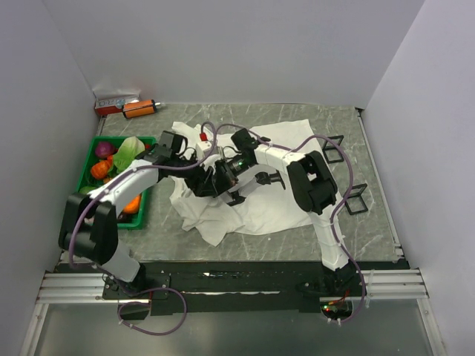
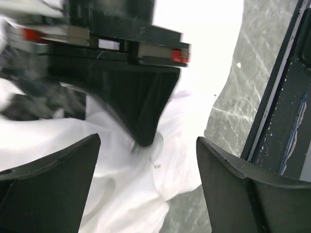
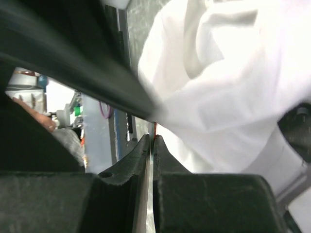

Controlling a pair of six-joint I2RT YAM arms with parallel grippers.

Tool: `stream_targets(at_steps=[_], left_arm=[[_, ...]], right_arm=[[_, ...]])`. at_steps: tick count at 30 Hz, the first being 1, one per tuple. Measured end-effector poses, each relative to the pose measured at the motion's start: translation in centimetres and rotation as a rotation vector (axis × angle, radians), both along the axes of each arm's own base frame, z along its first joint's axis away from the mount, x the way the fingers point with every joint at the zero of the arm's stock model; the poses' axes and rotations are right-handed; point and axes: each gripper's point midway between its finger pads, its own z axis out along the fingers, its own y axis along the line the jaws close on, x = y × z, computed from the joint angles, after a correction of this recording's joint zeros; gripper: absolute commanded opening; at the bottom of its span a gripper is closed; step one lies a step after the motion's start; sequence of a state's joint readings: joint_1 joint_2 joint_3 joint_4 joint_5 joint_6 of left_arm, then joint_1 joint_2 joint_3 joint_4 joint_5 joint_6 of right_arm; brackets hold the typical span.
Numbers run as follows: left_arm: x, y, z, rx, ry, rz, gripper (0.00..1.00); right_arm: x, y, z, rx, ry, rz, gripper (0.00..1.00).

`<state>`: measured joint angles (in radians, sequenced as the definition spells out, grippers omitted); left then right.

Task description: Remove the brooch from the garment

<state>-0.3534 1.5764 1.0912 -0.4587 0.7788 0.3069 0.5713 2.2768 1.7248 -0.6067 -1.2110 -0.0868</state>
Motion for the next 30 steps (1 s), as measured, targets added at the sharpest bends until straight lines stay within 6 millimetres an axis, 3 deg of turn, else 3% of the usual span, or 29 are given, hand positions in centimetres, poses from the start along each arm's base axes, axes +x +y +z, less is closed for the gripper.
stream_targets(at_steps=[3, 6, 11, 13, 17, 18, 21, 30], left_arm=[[-0.2, 0.5, 2.4, -0.010, -0.076, -0.001, 0.73], [-0.6, 0.9, 3.2, -0.014, -0.111, 0.006, 0.63], [-3.0, 1.5, 0.0, 0.010, -0.015, -0.010, 0.32], [-3.8, 1.4, -1.5, 0.013, 0.050, -0.026, 0.26], [-4.5, 0.5, -4.2, 0.008, 0.158, -0.047, 0.16], [-4.7, 0.2, -4.8, 0.008, 0.185, -0.052, 0.10], [-5.1, -0.6, -6.3, 0.001, 0.249, -0.063, 0.06], [-4.8, -2.8, -7.0, -0.052, 0.302, -0.071, 0.06]], right_arm=[[-0.1, -1.1, -0.5, -0.017, 0.040, -0.014, 0.00], [-0.3, -2.7, -0.5, -0.049, 0.091, -0.025, 0.00], [-1.6, -4.6, -0.1, -0.090, 0.148, 0.004, 0.00], [-2.4, -5.1, -0.5, -0.110, 0.181, 0.019, 0.00], [-3.4, -5.7, -3.3, -0.164, 0.264, 0.040, 0.00], [-3.5, -5.8, -4.5, -0.187, 0.297, 0.044, 0.00], [-3.8, -6.0, -6.9, -0.217, 0.352, 0.048, 0.00], [-3.2, -5.9, -7.0, -0.212, 0.365, 0.022, 0.00]])
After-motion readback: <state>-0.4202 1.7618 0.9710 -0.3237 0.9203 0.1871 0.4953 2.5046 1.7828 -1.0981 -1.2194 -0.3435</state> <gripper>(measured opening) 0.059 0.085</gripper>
